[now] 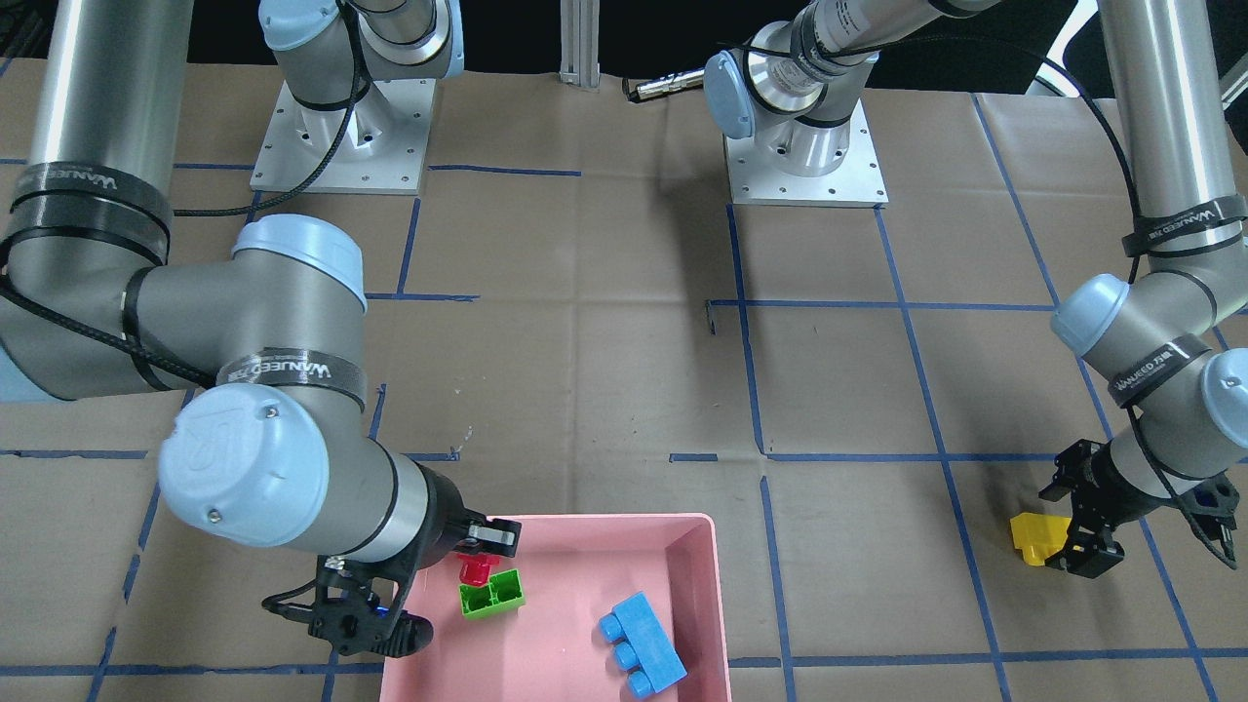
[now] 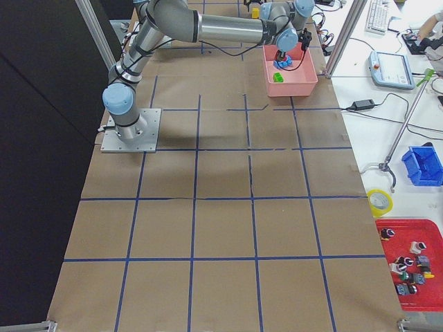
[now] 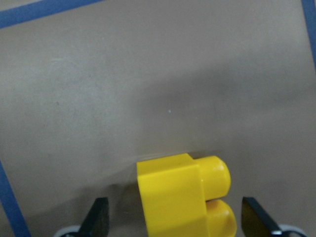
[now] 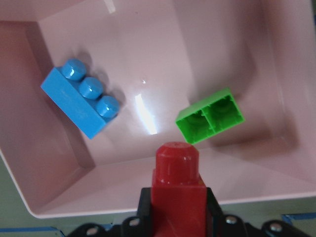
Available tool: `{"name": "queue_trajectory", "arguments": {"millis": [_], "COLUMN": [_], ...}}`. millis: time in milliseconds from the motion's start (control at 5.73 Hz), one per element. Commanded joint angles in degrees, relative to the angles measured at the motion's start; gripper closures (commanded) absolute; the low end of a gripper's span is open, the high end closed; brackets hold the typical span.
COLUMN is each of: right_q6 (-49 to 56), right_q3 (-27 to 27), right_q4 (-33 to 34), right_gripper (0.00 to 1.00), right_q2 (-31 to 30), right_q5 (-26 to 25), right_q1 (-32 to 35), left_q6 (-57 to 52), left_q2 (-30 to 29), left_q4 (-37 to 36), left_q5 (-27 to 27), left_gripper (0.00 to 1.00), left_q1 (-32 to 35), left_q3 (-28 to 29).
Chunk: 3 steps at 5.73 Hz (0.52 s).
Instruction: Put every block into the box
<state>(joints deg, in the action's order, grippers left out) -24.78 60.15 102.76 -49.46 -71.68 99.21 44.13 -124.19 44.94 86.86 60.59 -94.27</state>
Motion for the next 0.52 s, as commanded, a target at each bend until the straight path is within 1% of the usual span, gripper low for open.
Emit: {"name": "queue_trajectory", "arguments": {"millis": [0, 174, 349], "right_q6": [-1.41, -0.98, -1.06], "right_q3": [-0.03, -0.12, -0.03], "right_q4": [8.74, 10.43, 10.79], "right_gripper": [0.90, 0.39, 0.01], "right_q2": [1.82, 1.82, 2.08], "right_q5": [0.57, 0.40, -0.21], "right_q1": [1.07, 1.07, 1.07], "left_q6": [0.34, 0.35, 0.35], "left_q2": [-0.52, -1.14, -1.49], "left_q4": [-1.94, -2.13, -2.13], "left_q5": [-0.28, -1.68, -1.95], "left_gripper": [0.08, 0.08, 0.08], "left_q1": [-0.03, -0.03, -0.03], "left_q3": [0.06, 0.40, 0.41]}}
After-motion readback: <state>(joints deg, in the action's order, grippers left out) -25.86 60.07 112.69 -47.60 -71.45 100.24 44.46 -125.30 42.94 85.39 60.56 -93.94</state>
